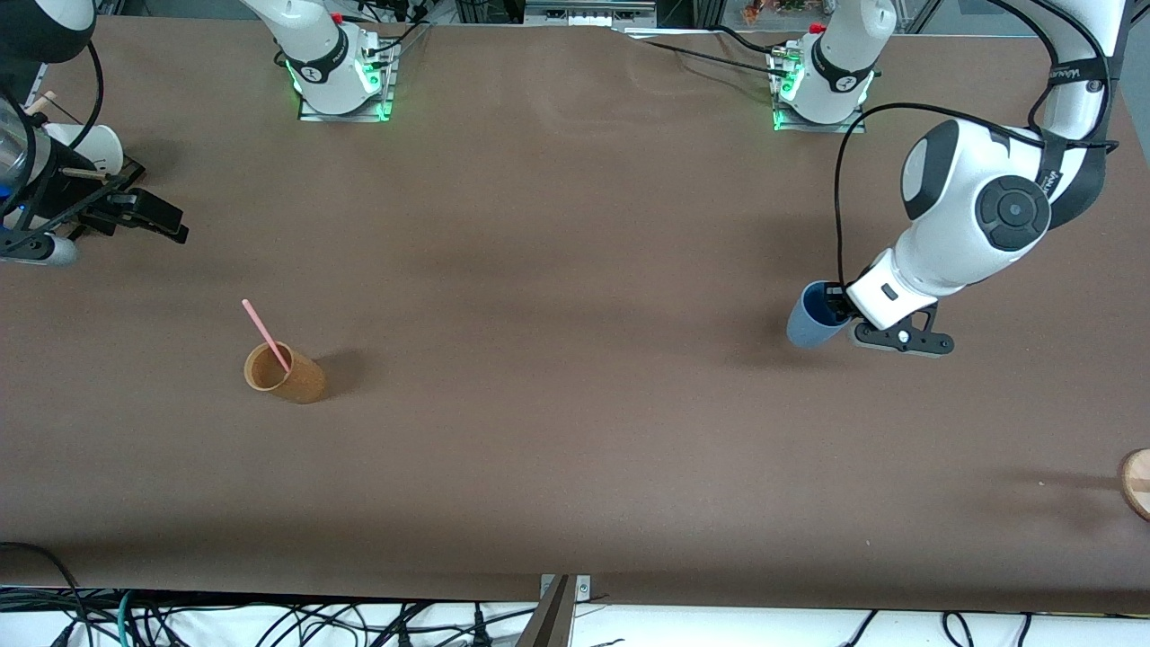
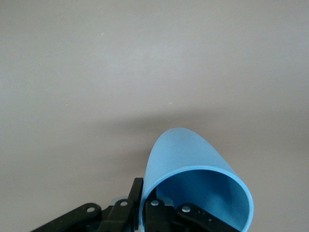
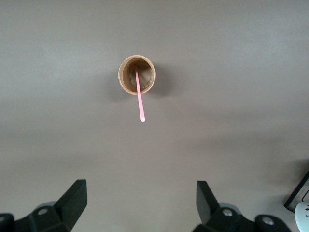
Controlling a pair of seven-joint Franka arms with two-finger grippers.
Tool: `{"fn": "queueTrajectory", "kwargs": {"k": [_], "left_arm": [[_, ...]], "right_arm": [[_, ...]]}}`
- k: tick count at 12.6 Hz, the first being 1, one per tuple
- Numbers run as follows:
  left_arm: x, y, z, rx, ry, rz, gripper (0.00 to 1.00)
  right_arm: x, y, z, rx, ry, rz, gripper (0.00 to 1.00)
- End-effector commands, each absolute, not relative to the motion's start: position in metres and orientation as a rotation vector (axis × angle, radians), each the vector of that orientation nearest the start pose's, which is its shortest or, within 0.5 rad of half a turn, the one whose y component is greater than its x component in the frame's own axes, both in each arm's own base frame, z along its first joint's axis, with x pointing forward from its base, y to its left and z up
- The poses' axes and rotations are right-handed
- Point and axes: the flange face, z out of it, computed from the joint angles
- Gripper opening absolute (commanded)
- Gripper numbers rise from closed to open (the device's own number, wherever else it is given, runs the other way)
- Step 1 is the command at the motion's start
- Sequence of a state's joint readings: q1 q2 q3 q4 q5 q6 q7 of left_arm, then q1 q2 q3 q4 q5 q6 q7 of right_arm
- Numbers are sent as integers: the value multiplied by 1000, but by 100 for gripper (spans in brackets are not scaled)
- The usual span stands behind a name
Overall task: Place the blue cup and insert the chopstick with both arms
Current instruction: 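Lift the blue cup with the left gripper and carry it toward the table middle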
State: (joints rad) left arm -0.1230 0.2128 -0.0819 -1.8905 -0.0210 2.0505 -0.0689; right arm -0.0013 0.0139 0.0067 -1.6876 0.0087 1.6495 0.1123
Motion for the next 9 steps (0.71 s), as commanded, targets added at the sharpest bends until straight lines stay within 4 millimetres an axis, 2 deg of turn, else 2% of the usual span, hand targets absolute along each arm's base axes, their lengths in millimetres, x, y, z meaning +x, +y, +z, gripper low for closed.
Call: {"fn": "queueTrajectory", "kwargs": {"k": [1,5,9], "left_arm": [[596,-194,397,-3166,143,104,0],[591,-298,385,-3172,54,93,0],[590,-382,361,-3187,-60,86,0]], "right_arm": [[562,4,573,-3117,178,71,100],[562,4,573,-3117,178,71,100],[562,3,573,-3117,183,71,100]]}}
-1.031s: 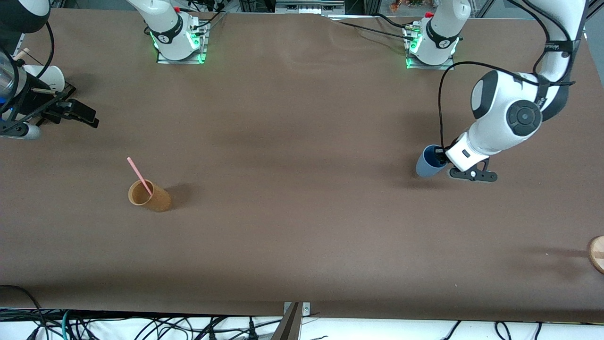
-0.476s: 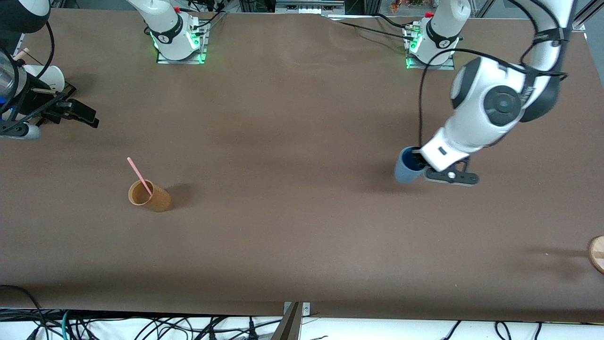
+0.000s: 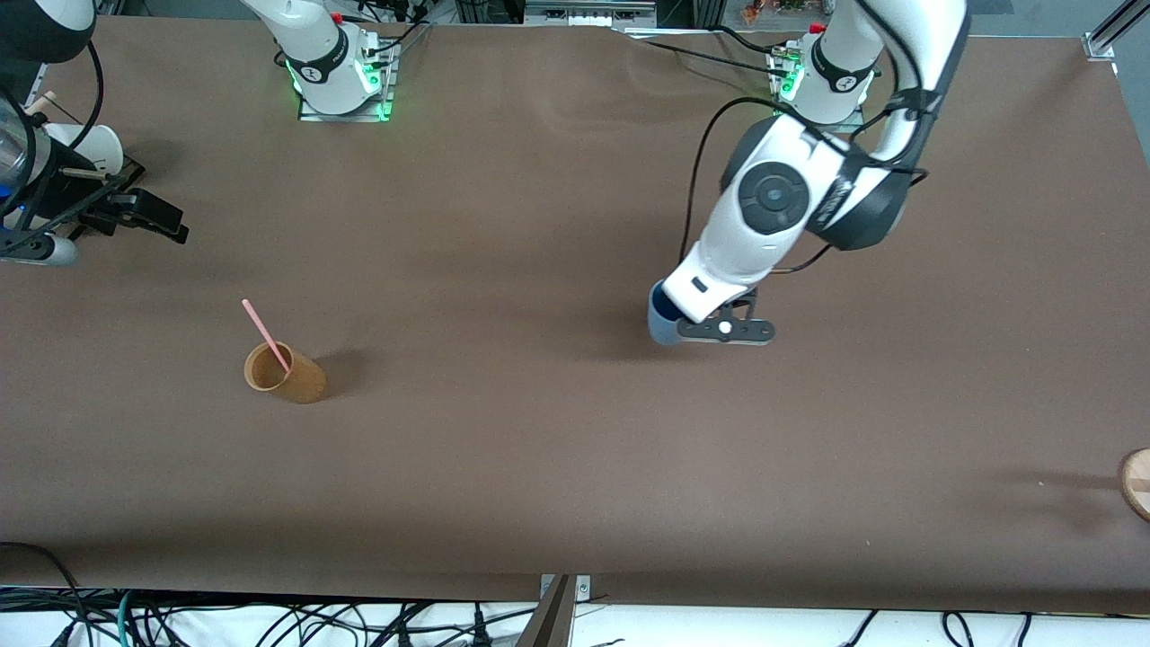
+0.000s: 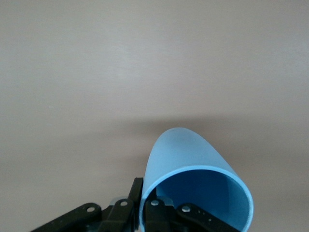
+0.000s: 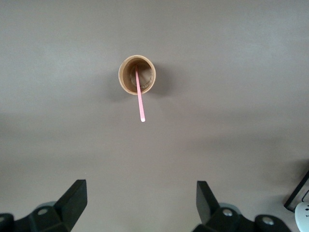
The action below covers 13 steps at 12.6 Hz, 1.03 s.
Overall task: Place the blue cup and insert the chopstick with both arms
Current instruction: 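Lift the blue cup with the left gripper and carry it toward the table middle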
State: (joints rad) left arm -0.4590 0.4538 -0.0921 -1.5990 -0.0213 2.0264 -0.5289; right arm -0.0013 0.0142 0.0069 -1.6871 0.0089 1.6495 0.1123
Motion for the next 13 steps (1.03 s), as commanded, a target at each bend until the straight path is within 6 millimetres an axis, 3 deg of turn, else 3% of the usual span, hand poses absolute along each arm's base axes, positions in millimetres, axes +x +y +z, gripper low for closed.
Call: {"fn": "queueTrajectory", "kwargs": {"k": [1,3,6,13], "left_arm": [[589,-400,352,-3187,-102,89,0],[583,-436,330,-3194,-194,126,0],[576,-475,314,-3201,-239,119,0],[548,-521,278,-3178,-280,146,0]], "right_arm": [[562,3,573,-3117,183,71,100],[562,4,573,-3118,175,71,100],[562,4,574,-3117,173,69,100],[564,7,570,-3116,157,79,100]]}}
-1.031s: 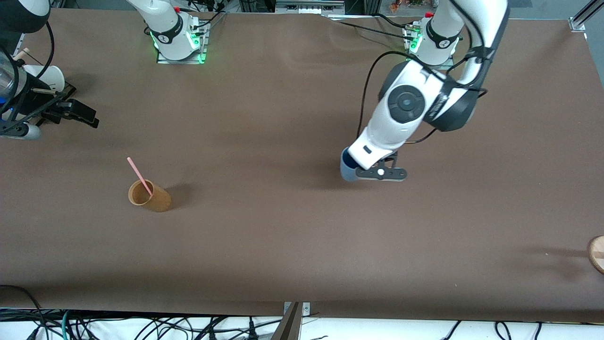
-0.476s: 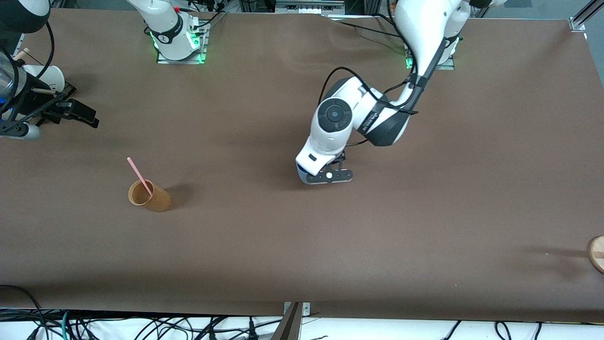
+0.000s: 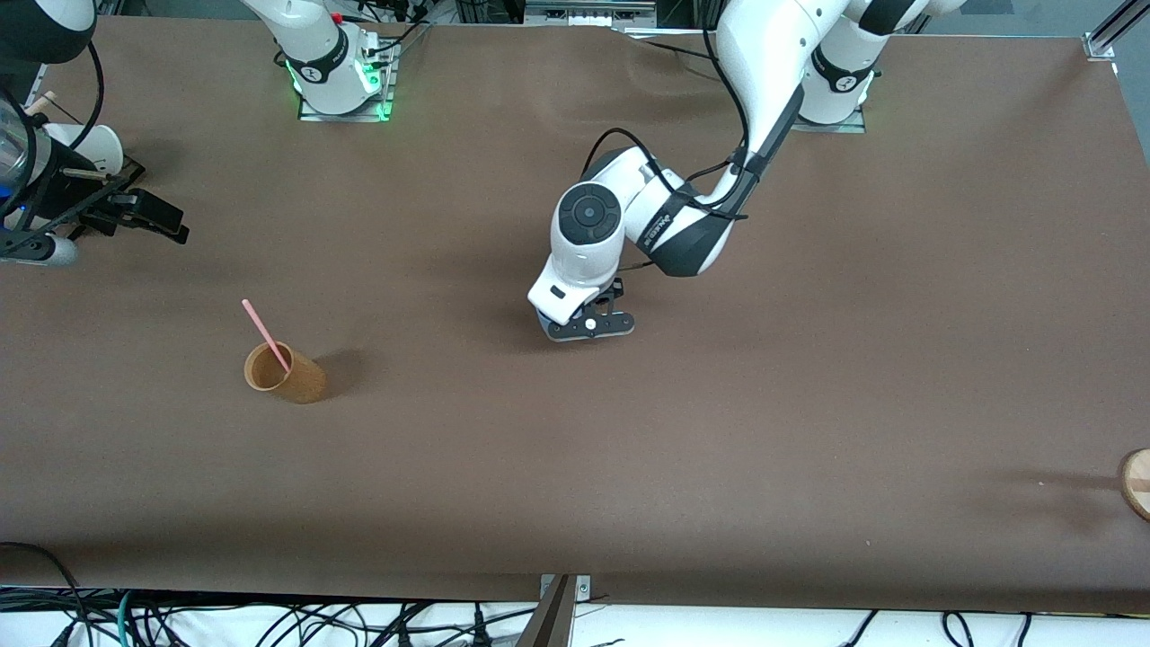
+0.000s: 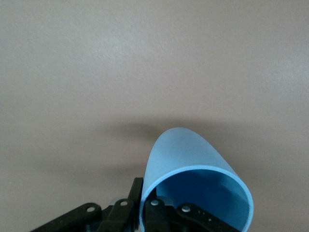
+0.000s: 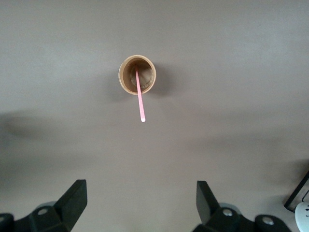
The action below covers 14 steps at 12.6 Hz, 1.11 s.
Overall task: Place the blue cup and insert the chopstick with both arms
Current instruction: 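Lower the blue cup and release it while the right gripper reaches the chopstick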
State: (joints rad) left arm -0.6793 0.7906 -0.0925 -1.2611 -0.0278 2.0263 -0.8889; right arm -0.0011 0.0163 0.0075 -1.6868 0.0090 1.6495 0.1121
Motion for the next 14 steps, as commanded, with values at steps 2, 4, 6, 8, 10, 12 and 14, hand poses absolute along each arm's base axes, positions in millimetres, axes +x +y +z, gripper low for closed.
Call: {"fn": "queueTrajectory", "kwargs": {"k": [2,4,6,8,10,12,14], "left_arm": [[543,-526,266,-3166,-267,154,0],[544,-525,255,-3161,-277,150,0],[545,-526,245,-3163,-279,144,0],[545,-526,241,-3163,-278,143,0],[545,-526,242,-3165,-279,140,9],[546,-526,246,-3169,-279,135,55],[547,-525,250,-3172,-276,125,100]], "right_arm": [[564,6,569,-3116,157,78,100],[564,6,569,-3118,154,81,100],[564,5,570,-3119,154,78,100],[564,6,569,-3123,149,81,100],[564,6,569,-3124,149,80,100],[566,8,564,-3131,143,94,100],[569,15,559,-3143,116,108,100]]}}
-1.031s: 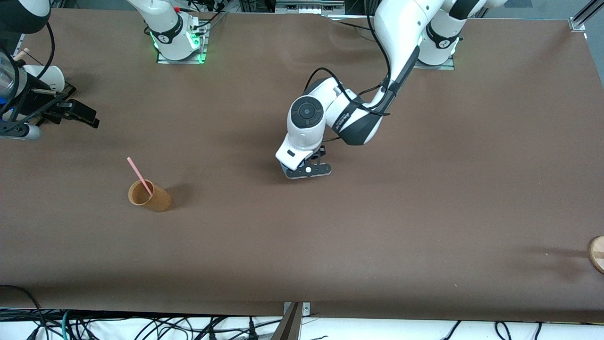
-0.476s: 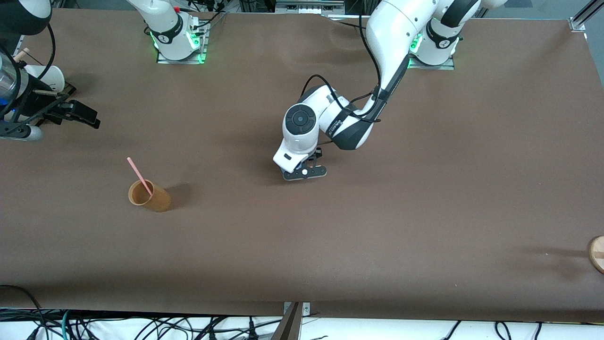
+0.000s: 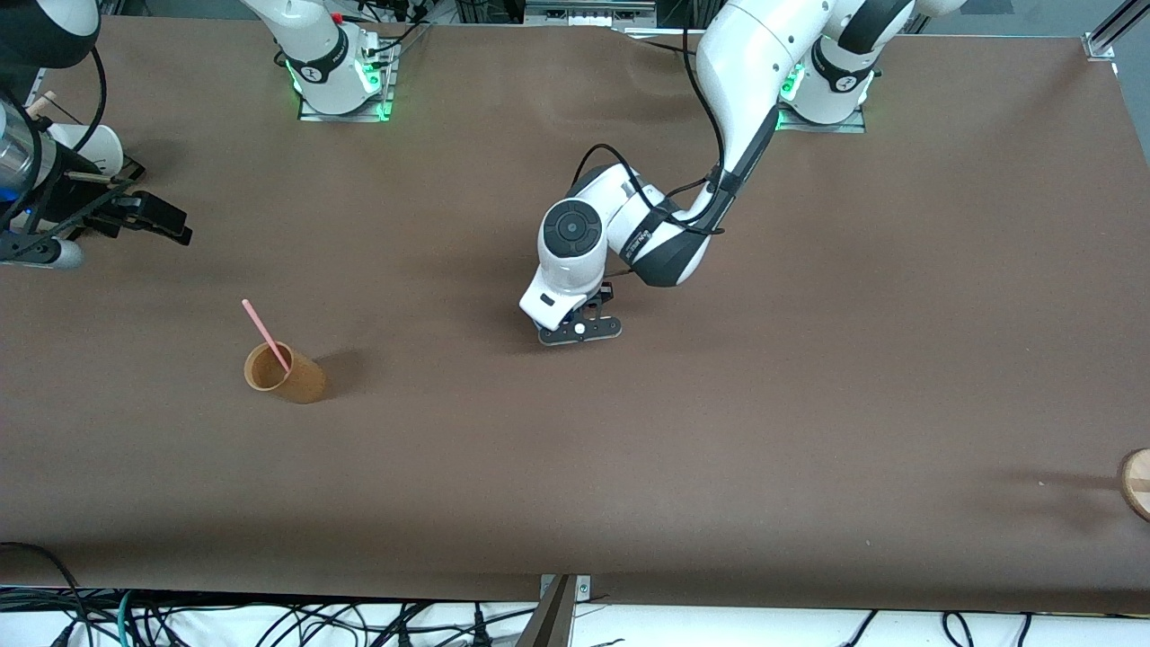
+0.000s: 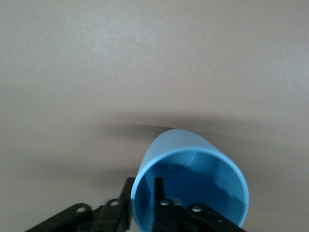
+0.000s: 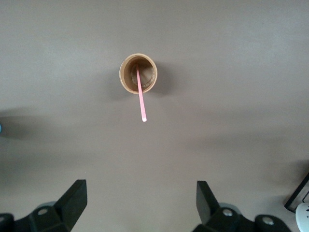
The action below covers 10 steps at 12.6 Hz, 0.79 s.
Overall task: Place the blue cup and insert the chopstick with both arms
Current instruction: 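Lower the blue cup and release it while the right gripper reaches the chopstick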
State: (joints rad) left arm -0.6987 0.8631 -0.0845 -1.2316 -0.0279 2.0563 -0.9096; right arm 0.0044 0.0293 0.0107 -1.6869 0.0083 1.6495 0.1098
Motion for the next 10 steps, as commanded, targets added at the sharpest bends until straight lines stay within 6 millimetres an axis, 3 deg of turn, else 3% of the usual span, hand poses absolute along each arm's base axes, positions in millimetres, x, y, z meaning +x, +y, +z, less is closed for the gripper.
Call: {"fn": "queueTrajectory", "kwargs": {"k": [1,4,6,7,8,10], "left_arm": [[547,-526,251,-3175,-274,126,100],[548,-524,262,-3177,-272,118,100],[555,-517,283,-3174,-282,82,100],[556,-514,293,-3167,-287,81,100],[561,-508,312,-3175,-302,55,100],[569,-498,356,-3207,-325,-22,100]], "right_arm": [[570,17,554,-3143,106,123,100],[577,43,537,-3195,-2,159,100],[588,71,520,-3225,-154,195,100],[598,72,515,-3221,-188,214,100],[606,72,513,-3220,-243,216,100],[616,72,484,-3207,-291,347,100]]}}
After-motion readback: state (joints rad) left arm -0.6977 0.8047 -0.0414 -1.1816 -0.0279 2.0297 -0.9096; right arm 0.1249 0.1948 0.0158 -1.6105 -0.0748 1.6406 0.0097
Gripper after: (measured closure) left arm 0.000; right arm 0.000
